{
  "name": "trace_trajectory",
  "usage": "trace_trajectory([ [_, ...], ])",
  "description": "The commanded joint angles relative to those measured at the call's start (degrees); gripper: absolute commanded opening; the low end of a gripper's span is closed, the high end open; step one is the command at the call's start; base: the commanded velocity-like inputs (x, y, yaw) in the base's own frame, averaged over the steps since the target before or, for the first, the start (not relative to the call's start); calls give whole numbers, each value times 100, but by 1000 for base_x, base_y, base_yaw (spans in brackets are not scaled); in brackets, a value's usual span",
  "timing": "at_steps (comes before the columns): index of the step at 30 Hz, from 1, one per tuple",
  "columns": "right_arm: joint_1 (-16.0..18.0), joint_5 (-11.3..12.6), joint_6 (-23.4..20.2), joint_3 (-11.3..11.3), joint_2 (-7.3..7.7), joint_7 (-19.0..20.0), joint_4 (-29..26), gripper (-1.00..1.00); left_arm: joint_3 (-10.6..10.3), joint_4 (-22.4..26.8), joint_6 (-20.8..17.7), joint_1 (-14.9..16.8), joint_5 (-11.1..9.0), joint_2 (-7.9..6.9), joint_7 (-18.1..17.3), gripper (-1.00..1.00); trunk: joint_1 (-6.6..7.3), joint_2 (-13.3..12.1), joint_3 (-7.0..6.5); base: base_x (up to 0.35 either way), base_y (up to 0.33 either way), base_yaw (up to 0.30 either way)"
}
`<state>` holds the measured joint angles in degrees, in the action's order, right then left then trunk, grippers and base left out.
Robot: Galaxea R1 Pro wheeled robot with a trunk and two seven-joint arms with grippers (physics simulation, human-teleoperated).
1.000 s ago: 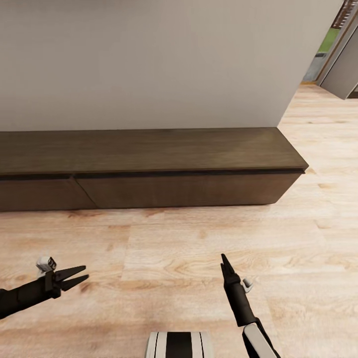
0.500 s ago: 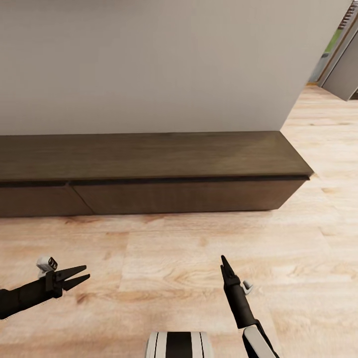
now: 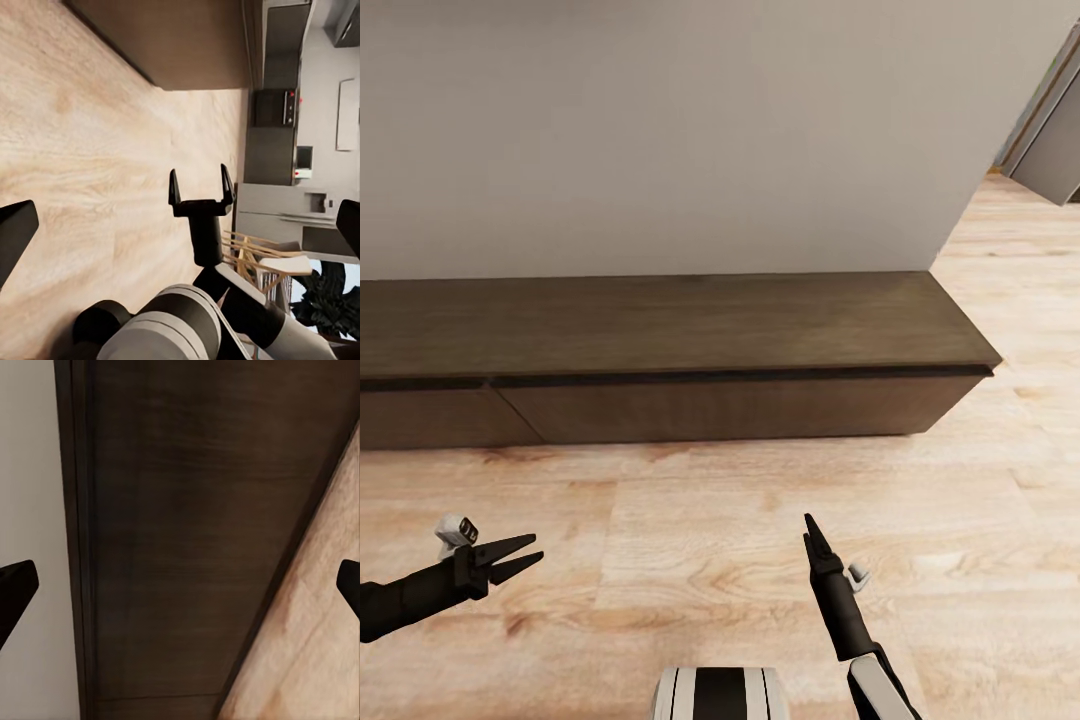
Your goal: Place each of the two pumpkins and all three candles from the living room inside a cabinet in the living room (use any cabinet), then make sure every cabinet is closed, and position the cauldron so it is next to a table in the living room.
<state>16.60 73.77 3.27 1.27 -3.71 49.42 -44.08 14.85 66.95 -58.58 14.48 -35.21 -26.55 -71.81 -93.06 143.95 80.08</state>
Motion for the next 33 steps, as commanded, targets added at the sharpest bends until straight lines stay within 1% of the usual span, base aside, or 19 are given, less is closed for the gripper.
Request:
trace_trajectory([
  [1,2,23,33,14,1,12,4,100,-3,-2,-40,2,-12,0,-8,100,-1,1,4,226,43,0],
  [6,9,23,33,14,1,7,4,100,-8,0,-40,2,-12,11,-8,100,-1,1,4,154,25,0],
  [8,9,23,33,14,1,7,15,100,-13,1,-40,2,-10,51,-7,100,-1,1,4,76,6,0],
  [9,16,23,33,14,0,11,50,100,-10,2,-40,2,-2,101,-6,100,-1,1,4,148,3,0],
  [13,25,23,33,13,-6,14,110,100,-15,0,-40,2,14,153,-1,100,-1,1,4,246,1,0],
  [17,27,23,33,13,-6,15,124,100,-16,2,-40,2,19,165,0,100,-1,1,4,248,0,0],
  [22,28,23,33,14,-7,20,127,100,-16,1,-4,2,17,167,1,100,-1,1,4,117,0,0],
  [29,28,33,33,14,-2,36,127,100,-17,2,27,2,13,172,-5,100,-1,1,4,256,0,0],
  [33,28,54,26,0,1,188,134,100,-23,2,57,2,8,184,-5,100,-1,1,4,48,0,0],
])
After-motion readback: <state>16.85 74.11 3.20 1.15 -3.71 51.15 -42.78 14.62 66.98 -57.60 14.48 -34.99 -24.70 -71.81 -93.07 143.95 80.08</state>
